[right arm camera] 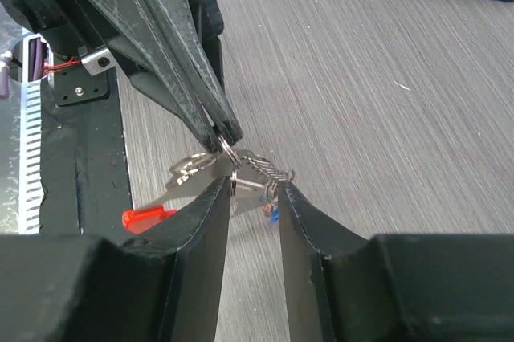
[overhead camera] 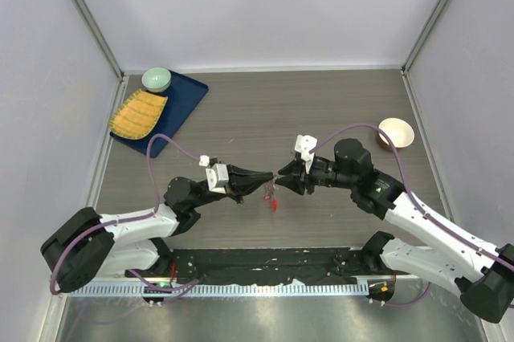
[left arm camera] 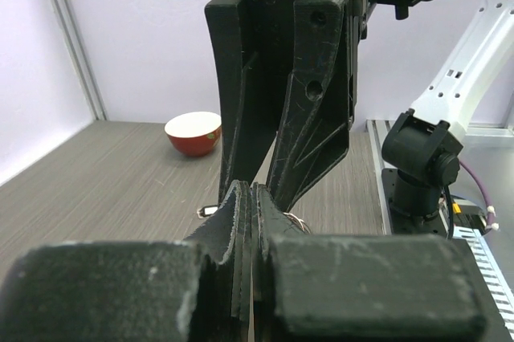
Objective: Put the keys on the keyring
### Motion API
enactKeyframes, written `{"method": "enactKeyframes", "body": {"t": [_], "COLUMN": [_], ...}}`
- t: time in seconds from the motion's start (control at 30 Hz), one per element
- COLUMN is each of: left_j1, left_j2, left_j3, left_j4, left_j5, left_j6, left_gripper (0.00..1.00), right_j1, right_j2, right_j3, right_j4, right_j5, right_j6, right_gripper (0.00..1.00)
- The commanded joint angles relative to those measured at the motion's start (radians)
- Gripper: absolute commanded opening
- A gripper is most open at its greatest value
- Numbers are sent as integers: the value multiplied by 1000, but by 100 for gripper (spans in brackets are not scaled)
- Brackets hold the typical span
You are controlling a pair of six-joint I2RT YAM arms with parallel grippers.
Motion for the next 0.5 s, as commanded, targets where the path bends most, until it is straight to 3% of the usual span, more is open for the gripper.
{"method": "enactKeyframes", "body": {"t": [0.0,0.17,0.47], "left_j1": [-3,-3,-3], "left_j2": [9,20,40], "left_j3": [55,63,60], "left_j4": [178,198,232], "left_j5": [32,46,54], "left_j6": [-17,-35,-61], "left_gripper": [0,0,0], "right_j1": [2,2,2], "right_j2": [9,20,28], "right_j3": [44,44,50], "right_j4": [64,69,67], "right_j5": [-58,-67,-81], "right_j6": [-19,-19,-30], "right_gripper": [36,34,18]}}
